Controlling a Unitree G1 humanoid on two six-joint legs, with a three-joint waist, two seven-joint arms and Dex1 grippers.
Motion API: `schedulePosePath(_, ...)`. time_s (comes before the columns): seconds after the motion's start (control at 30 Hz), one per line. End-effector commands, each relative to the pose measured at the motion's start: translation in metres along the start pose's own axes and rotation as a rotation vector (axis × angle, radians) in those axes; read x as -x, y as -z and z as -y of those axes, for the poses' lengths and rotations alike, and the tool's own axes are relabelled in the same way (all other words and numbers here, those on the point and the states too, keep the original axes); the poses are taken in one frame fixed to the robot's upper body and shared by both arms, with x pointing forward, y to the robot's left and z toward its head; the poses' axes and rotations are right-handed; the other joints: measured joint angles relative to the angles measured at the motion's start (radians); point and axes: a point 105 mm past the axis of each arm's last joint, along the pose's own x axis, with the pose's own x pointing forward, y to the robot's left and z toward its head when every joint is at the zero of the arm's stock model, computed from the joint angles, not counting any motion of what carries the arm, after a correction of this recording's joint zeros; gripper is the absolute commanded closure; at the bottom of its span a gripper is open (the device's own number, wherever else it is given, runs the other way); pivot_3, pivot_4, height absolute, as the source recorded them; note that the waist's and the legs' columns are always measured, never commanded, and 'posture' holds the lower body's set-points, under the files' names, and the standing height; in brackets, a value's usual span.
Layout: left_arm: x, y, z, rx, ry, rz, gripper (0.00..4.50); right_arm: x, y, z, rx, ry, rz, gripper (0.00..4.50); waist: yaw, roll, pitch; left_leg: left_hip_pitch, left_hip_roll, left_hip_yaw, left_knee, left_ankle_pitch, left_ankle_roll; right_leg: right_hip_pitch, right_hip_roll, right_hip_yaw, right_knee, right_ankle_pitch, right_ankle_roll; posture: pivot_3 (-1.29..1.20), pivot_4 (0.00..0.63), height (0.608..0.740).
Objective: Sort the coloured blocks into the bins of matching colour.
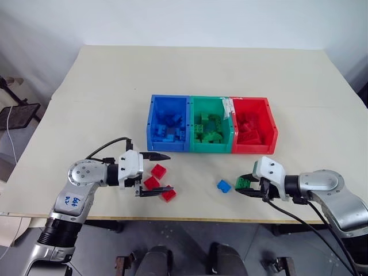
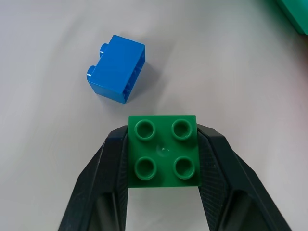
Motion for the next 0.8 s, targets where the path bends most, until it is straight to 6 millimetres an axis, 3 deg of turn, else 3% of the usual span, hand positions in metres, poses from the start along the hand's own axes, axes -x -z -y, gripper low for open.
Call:
schedulePosePath(0.03,0.003,-0.007,-0.002,-0.038,-0.016,0.018,0.00,0.011,-0.012,0.008,0.021,0.040,0.053,3.02,0.000,0.000,0.000,0.000,0.000,0.000,0.000,0.000,0.000,0.000,0.000,0.000,0.000,0.000,0.000,0.00,0.150,0.740)
schedulePosePath(0.17,0.015,-0.007,-0.002,0.003,-0.041,0.033,0.00,0.020,-0.063,0.030,0.018,0.100,0.231,3.02,-0.011,0.000,0.000,-0.001,0.000,0.000,0.000,0.000,0.000,-0.001,0.000,0.000,0.000,0.000,0.000,0.00,0.150,0.740)
schedulePosePath(0.3,0.032,-0.001,-0.008,0.012,-0.117,0.004,0.00,0.014,-0.112,0.049,0.022,0.127,0.368,3.02,-0.024,0.000,0.000,0.000,0.001,-0.003,-0.001,0.000,-0.001,-0.003,0.001,0.000,0.001,0.000,0.000,0.00,0.150,0.740)
schedulePosePath(0.57,0.052,0.000,-0.021,0.016,-0.258,-0.024,0.00,-0.011,-0.145,0.089,0.054,0.241,0.410,3.02,-0.026,0.000,0.000,-0.002,0.000,-0.004,-0.002,-0.001,-0.001,-0.002,0.000,-0.002,0.001,0.000,0.000,0.00,0.150,0.740)
schedulePosePath(0.8,0.053,-0.001,-0.023,0.011,-0.282,-0.026,0.00,-0.021,-0.151,0.101,0.056,0.275,0.455,0.62,-0.032,0.001,0.000,-0.002,0.000,-0.004,-0.003,-0.001,-0.001,-0.004,0.000,-0.003,0.003,0.000,0.000,0.00,0.150,0.740)
